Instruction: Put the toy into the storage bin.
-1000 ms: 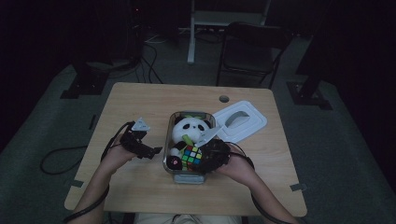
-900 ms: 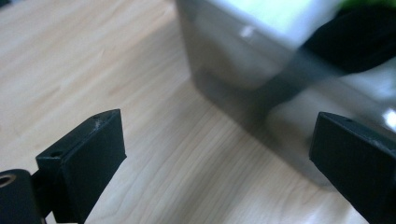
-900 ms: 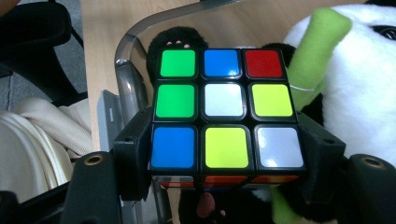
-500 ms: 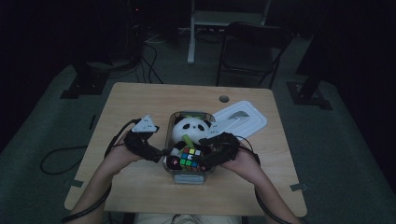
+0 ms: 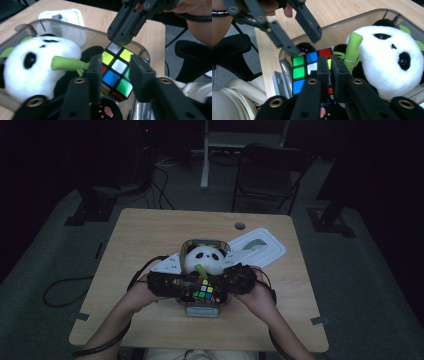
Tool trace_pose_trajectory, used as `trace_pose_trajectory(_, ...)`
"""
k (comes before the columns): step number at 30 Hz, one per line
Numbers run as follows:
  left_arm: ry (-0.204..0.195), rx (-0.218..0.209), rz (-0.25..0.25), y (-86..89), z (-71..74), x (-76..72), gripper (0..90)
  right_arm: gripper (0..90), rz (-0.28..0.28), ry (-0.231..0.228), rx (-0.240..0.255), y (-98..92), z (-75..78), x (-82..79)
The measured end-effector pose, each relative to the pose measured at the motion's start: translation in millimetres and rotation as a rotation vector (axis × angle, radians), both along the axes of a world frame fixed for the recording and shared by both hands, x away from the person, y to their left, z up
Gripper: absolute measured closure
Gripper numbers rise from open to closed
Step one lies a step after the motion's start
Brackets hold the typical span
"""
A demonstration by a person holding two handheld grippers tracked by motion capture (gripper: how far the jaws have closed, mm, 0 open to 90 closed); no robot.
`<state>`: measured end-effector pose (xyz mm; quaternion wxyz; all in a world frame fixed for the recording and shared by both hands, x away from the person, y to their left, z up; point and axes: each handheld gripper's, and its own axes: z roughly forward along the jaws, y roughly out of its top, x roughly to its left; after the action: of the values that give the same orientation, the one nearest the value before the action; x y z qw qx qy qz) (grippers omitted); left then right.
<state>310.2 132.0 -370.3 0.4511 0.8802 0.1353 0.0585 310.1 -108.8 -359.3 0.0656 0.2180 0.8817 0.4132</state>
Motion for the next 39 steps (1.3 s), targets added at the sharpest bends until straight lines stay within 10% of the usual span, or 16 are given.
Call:
trace_pose_trajectory(14, 0.017, 0.056, -0.005, -12.0, -10.9, 6.5, 89.3, 90.0, -0.011, 0.001, -0.034, 3.4, -10.8, 1.6)
trace_pose_trajectory(39, 0.014, 0.19, -0.025, -33.0, -16.5, 18.9, 90.0, 90.0, -0.031, 0.055, -0.076, 8.8, -29.6, 15.1)
